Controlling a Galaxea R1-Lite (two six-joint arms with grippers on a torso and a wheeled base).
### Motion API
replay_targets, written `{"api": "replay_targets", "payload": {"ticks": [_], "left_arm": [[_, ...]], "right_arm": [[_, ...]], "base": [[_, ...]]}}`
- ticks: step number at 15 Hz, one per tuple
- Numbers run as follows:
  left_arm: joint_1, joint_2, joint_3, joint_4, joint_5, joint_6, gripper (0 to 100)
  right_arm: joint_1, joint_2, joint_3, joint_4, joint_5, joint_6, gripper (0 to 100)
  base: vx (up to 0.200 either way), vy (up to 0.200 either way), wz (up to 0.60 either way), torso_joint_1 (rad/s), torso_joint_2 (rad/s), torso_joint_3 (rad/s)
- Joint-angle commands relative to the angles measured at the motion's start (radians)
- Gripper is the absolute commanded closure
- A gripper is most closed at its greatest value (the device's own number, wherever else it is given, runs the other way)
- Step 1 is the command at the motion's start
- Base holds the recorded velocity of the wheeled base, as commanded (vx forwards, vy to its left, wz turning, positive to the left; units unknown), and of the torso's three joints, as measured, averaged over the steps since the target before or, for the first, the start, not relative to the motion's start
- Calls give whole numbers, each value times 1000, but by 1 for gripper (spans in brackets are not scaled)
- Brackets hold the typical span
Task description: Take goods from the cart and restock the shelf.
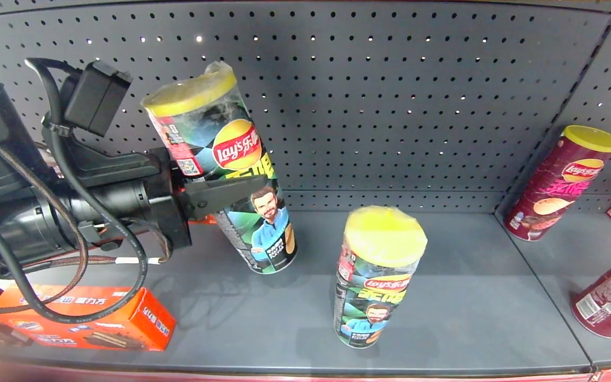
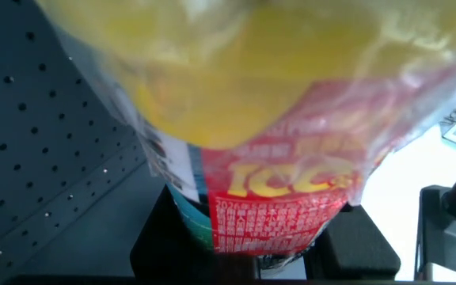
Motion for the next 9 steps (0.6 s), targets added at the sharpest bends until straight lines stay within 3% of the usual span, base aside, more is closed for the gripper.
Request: {"api": "replay_targets", "payload": {"ticks": [1, 3, 5, 9], "left_arm": [[-7, -15, 25, -1, 1, -1, 100], [-7, -25, 40, -1, 1, -1, 100], [-7, -25, 63, -3, 1, -1, 100], [-39, -46, 96, -15, -6, 4, 100]], "right_arm": [[-5, -327, 78, 199, -110, 8, 0], [-65, -410, 110, 271, -203, 19, 0], [-189, -356, 110, 271, -239, 74, 0], [-181, -348, 110, 267, -407, 88, 0]], "base": [[0, 0, 0, 0, 0, 0], [0, 0, 0, 0, 0, 0], [0, 0, 0, 0, 0, 0], [0, 0, 0, 0, 0, 0]]}}
